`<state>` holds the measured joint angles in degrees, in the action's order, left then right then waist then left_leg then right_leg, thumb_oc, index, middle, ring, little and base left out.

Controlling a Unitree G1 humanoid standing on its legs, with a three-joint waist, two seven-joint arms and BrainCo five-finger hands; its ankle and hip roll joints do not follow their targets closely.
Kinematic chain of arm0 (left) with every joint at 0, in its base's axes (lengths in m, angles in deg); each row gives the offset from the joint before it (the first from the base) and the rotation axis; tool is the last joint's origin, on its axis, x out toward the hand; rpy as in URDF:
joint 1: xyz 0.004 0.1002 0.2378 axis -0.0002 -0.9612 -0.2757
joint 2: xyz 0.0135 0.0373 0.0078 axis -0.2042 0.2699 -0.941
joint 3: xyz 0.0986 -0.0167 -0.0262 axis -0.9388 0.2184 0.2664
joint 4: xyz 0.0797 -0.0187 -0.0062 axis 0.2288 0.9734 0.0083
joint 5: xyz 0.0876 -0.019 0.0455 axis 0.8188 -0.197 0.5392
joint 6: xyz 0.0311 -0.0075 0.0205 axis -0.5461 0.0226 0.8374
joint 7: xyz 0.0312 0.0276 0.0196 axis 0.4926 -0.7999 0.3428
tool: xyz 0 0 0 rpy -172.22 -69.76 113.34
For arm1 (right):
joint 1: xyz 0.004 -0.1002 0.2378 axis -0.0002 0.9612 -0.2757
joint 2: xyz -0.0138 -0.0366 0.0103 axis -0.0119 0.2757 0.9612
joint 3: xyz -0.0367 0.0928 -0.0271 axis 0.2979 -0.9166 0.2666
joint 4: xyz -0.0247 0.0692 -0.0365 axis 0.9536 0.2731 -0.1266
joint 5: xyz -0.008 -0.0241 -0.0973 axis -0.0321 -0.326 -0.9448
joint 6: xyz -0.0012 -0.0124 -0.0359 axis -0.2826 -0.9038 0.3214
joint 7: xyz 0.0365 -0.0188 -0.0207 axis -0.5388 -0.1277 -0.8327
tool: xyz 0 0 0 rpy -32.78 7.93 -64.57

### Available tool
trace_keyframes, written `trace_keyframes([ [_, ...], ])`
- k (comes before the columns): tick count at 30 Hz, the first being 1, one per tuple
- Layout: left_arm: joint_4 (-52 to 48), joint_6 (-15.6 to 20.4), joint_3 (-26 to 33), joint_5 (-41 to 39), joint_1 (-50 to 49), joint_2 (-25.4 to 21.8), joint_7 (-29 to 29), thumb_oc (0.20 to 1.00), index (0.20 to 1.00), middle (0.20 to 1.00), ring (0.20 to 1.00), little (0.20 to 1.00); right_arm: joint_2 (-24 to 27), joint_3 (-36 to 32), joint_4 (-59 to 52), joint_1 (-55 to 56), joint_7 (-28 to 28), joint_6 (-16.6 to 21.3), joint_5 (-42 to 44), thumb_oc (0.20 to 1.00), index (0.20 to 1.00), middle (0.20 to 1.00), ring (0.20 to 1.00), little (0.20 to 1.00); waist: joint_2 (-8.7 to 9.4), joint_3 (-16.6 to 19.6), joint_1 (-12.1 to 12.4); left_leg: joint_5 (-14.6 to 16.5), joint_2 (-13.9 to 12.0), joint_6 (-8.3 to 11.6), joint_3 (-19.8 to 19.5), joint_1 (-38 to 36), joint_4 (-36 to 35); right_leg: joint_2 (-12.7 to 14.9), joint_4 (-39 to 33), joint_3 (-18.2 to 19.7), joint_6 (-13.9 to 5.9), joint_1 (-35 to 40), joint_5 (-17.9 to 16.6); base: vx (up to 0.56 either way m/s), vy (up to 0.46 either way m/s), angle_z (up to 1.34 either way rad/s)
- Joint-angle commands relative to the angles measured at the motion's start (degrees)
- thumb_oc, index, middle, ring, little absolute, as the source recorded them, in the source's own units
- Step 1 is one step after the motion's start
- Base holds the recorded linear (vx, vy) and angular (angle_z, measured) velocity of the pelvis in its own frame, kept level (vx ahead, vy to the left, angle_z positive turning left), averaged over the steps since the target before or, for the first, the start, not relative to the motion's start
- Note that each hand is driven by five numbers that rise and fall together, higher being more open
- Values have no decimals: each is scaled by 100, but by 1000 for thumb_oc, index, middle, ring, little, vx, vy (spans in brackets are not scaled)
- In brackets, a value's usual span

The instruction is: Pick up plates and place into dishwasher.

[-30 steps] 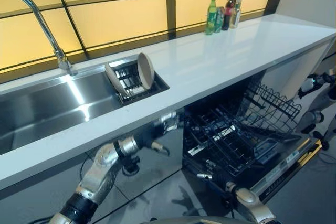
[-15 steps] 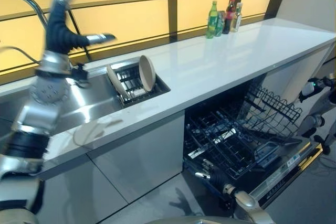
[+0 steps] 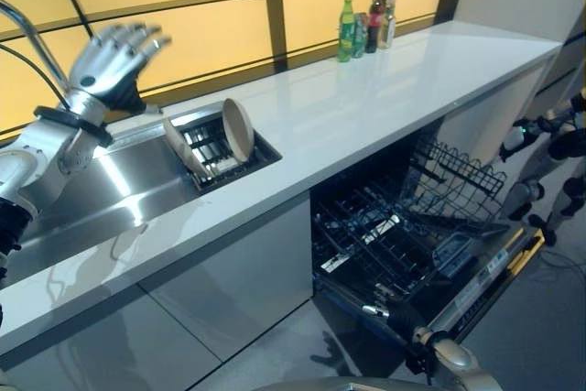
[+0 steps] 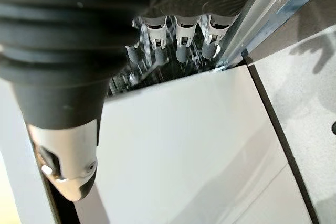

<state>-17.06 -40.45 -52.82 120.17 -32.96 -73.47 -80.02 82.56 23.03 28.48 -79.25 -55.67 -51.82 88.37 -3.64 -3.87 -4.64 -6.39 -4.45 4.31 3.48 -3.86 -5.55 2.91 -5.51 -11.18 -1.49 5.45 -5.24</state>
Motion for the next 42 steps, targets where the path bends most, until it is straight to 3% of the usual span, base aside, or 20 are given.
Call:
trace_keyframes([
  [1, 556, -640, 20, 648, 1014, -321, 242, 1000, 1000, 1000, 1000, 1000, 165, -153, -808, -348, -38, 404, 423, 1000, 1000, 1000, 1000, 1000, 30, -672, -151, 772, 228, -122, 332, -70, 55, 339, 68, 313, -617, -163, 401, -93, 143, -3],
  [5, 907, -1099, -170, 1069, 1233, -166, 473, 1000, 1000, 1000, 1000, 1000, 253, -149, -1039, -587, 28, 450, 542, 1000, 1000, 1000, 1000, 1000, 38, -900, -229, 729, 262, -135, 353, 96, 55, 336, 75, 396, -619, -374, 337, -87, 111, -15],
  [10, 1137, -1346, -320, 1500, 1373, -88, 637, 1000, 1000, 1000, 1000, 1000, 352, -128, -1191, -722, 99, 411, 564, 1000, 1000, 1000, 1000, 1000, 77, -1113, -273, 682, 275, -137, 370, 270, 55, 320, 83, 468, -625, -585, 280, -88, 62, -3],
  [20, 1152, -1262, -548, 1820, 1620, 106, 891, 1000, 1000, 1000, 1000, 1000, 369, -121, -1026, -841, 163, 500, 485, 1000, 1000, 1000, 1000, 1000, 157, -1316, -261, 631, 270, -125, 386, 393, 55, 326, 87, 450, -647, -707, 234, -36, 10, -2],
  [26, 1543, -1233, -638, 1887, 1803, 188, 799, 1000, 1000, 1000, 1000, 1000, 405, -183, -908, -955, 189, 594, 678, 1000, 1000, 1000, 1000, 1000, 276, -1539, -267, 576, 247, -116, 404, 541, 55, 274, 99, 489, -641, -879, 174, -75, 4, -2],
  [29, 1857, -1172, -735, 1957, 1953, 262, 1015, 1000, 1000, 1000, 1000, 1000, 415, -222, -849, -1029, 182, 640, 740, 1000, 1000, 1000, 1000, 1000, 329, -1633, -275, 555, 225, -110, 433, 611, 55, 265, 108, 492, -644, -959, 146, -68, -1, -3],
  [37, 2161, -1523, -843, 2135, 1986, 379, 1703, 1000, 1000, 1000, 1000, 1000, 412, -255, -834, -1180, 279, 648, 745, 1000, 1000, 1000, 1000, 1000, 429, -1805, -268, 528, 227, -117, 405, 730, 55, 240, 131, 500, -653, -1115, 88, -28, -3, 0],
  [42, 2346, -1641, -932, 2076, 2237, 505, 1674, 1000, 1000, 1000, 1000, 1000, 440, -282, -803, -1324, 352, 712, 830, 1000, 1000, 1000, 1000, 1000, 493, -1909, -279, 515, 229, -114, 411, 822, 55, 237, 134, 487, -649, -1221, 58, -44, -1, 0],
])
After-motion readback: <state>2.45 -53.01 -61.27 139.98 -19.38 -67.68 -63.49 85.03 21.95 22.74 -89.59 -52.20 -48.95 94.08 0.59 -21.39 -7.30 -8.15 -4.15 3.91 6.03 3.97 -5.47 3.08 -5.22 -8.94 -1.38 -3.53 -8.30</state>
